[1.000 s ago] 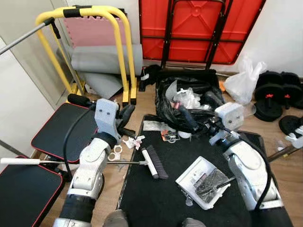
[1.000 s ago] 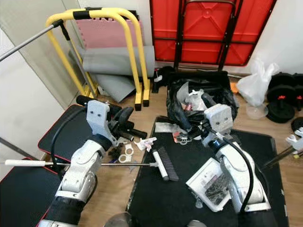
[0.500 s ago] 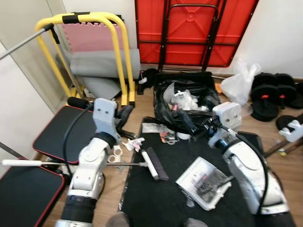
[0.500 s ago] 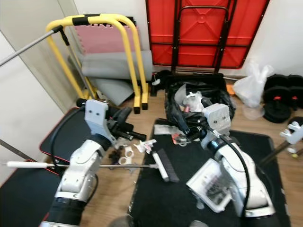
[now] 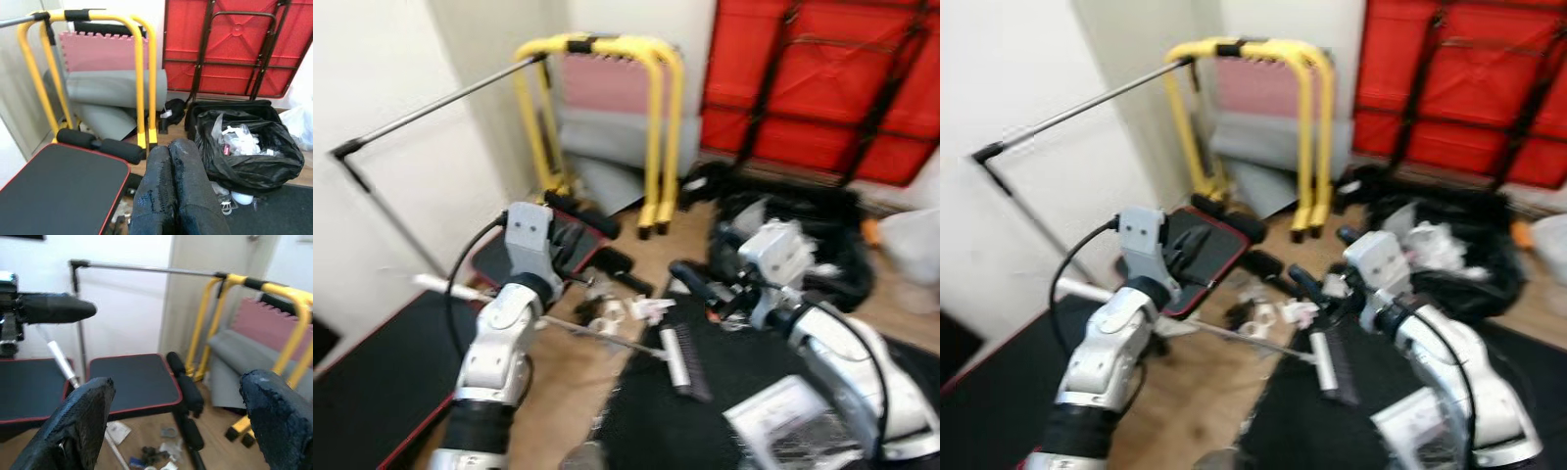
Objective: Sweep floor
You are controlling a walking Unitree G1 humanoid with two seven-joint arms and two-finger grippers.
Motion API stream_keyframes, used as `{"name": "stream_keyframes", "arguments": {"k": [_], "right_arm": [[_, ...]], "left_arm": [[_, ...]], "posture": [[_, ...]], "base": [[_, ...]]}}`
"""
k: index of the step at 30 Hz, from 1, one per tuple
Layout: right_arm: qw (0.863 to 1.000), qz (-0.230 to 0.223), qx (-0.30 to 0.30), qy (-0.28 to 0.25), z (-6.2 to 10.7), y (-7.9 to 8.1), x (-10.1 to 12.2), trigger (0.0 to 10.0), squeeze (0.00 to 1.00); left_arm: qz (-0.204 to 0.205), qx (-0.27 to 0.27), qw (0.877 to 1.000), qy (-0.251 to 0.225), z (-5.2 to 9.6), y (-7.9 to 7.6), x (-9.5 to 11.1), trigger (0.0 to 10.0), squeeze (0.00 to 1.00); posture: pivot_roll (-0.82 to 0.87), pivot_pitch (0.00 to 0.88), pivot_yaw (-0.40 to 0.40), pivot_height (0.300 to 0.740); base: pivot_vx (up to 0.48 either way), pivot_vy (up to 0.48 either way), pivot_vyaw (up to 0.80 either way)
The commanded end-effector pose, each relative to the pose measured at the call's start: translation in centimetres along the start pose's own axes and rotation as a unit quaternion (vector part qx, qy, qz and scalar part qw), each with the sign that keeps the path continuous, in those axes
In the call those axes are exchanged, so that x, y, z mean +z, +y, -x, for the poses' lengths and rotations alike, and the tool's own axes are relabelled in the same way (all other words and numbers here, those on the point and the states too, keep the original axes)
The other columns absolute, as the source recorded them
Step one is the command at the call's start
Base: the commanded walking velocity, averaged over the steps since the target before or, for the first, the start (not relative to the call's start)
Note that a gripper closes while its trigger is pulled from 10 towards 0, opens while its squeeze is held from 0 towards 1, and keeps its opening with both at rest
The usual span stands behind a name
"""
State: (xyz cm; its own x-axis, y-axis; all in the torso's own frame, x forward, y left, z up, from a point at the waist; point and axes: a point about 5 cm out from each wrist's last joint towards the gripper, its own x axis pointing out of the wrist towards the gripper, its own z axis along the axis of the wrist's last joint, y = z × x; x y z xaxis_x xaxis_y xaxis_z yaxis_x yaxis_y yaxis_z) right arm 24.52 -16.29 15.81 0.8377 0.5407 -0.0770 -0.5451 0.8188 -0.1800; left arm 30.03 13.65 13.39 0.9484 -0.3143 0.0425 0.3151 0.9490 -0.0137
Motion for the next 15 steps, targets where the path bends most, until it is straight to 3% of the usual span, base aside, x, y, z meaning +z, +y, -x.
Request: {"name": "stream_keyframes", "arguments": {"k": [1,15], "right_arm": [[1.0,-0.001,0.0,0.005,0.3,-0.2,0.1,10.0,0.0],[0.999,0.014,-0.01,0.039,0.9,-1.6,-0.1,10.0,0.0]], "left_arm": [[0.005,0.052,0.999,0.01,0.0,0.9,-0.1,10.0,0.0],[0.019,0.058,0.998,0.02,-0.2,1.2,0.1,10.0,0.0]], "posture": [[0.01,0.0,-0.005,0.74],[0.01,0.0,-0.005,0.74]], "base": [[0.0,0.0,0.8],[0.0,0.0,0.8]]}}
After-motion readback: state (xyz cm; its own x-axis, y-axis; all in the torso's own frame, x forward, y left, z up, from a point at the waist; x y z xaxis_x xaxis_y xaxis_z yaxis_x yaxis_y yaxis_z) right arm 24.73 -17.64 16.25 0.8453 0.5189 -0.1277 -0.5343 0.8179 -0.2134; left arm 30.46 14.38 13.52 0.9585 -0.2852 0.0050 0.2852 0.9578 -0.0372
